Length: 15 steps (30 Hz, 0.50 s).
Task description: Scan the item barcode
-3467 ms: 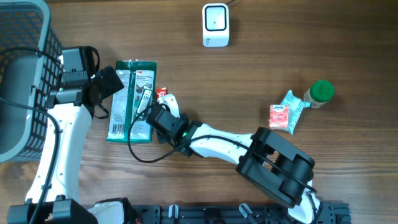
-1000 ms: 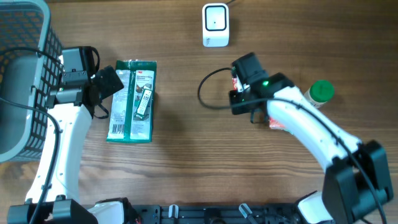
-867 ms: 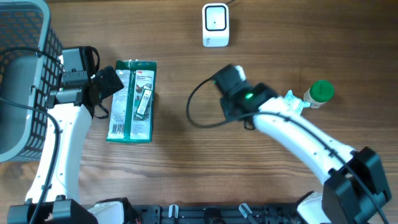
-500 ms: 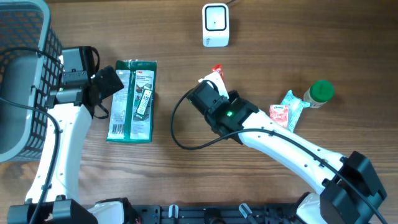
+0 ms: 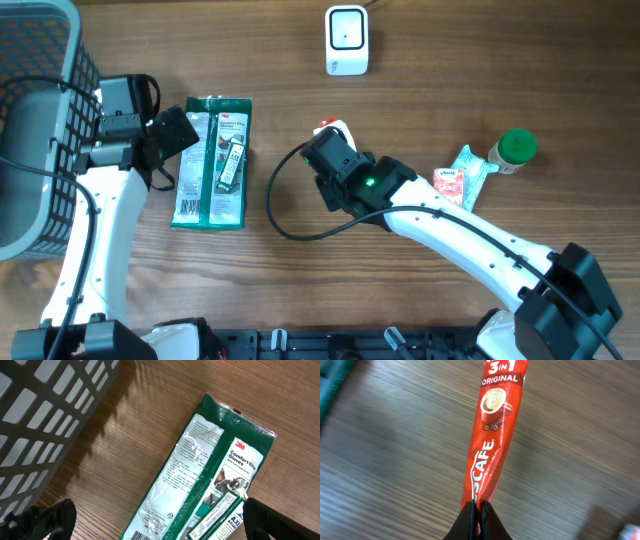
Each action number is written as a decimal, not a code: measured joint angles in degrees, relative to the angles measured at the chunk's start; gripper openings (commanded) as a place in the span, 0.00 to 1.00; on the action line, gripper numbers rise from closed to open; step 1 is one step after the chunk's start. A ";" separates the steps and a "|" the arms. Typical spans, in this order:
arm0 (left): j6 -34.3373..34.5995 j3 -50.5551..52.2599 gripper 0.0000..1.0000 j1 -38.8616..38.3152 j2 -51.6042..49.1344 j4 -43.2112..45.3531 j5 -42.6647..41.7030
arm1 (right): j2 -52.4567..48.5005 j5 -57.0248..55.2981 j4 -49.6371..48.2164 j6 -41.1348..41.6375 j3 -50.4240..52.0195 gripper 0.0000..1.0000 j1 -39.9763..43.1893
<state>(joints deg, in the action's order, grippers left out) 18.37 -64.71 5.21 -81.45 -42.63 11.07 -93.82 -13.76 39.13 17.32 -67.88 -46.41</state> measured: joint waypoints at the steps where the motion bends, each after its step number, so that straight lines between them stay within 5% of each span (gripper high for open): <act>1: 0.00 0.00 1.00 0.00 0.00 0.00 0.00 | 0.00 1.40 -0.72 0.00 0.00 0.04 0.00; 15: 0.00 0.00 1.00 0.00 0.00 0.00 0.00 | 0.00 9.27 -2.69 0.59 0.00 0.04 0.00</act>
<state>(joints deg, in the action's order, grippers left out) 18.37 -64.71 5.21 -81.45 -42.63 11.07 -93.82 -4.49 36.45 17.91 -67.88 -46.41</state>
